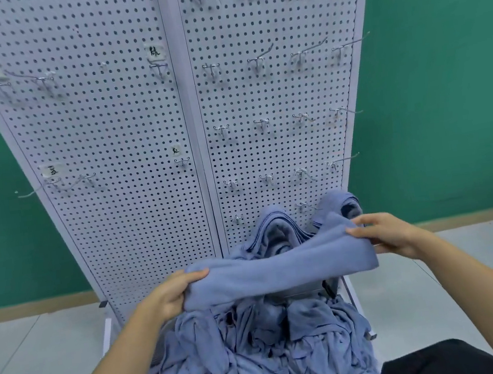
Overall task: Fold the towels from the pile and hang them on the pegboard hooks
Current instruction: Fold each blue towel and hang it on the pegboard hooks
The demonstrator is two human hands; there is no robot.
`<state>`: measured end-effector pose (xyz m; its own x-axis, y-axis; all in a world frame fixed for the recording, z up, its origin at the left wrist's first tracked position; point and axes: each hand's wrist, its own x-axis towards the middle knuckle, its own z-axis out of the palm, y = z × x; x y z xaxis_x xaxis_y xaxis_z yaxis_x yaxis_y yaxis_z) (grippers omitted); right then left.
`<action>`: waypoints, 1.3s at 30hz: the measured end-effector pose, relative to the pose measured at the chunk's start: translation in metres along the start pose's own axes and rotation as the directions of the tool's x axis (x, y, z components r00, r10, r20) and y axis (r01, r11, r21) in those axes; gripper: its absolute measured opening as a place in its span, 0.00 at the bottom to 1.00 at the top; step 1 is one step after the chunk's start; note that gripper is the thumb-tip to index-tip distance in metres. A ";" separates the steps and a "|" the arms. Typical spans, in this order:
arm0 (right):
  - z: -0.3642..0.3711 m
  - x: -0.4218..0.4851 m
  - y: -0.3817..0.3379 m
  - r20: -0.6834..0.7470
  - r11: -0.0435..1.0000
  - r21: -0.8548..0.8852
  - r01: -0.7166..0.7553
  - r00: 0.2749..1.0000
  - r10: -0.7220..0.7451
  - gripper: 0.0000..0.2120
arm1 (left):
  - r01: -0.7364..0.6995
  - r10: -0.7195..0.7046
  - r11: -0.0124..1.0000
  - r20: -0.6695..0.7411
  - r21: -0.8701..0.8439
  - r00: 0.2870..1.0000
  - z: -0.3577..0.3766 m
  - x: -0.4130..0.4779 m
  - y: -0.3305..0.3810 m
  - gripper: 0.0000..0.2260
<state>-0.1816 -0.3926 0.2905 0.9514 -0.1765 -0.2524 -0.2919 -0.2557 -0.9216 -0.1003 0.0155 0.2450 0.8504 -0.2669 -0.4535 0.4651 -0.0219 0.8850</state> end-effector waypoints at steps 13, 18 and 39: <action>0.012 0.000 0.001 -0.170 0.959 0.195 0.203 0.970 -0.171 0.10 | -0.314 0.310 0.947 0.057 0.066 0.949 -0.007 -0.004 0.018 0.24; 0.018 0.009 0.005 -0.207 0.985 -0.045 0.167 0.963 -0.173 0.18 | -0.180 0.184 0.945 0.010 0.273 0.983 0.010 0.002 0.008 0.23; -0.011 0.017 -0.057 0.139 0.876 -0.311 0.368 0.930 -0.342 0.08 | -0.257 -0.070 0.633 0.384 0.730 0.921 0.120 0.067 -0.016 0.16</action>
<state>-0.1500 -0.3915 0.3415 0.9977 0.0553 0.0392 0.0642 -0.5847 -0.8087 -0.0804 -0.1181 0.2131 0.6558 -0.6145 -0.4385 -0.1035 -0.6486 0.7541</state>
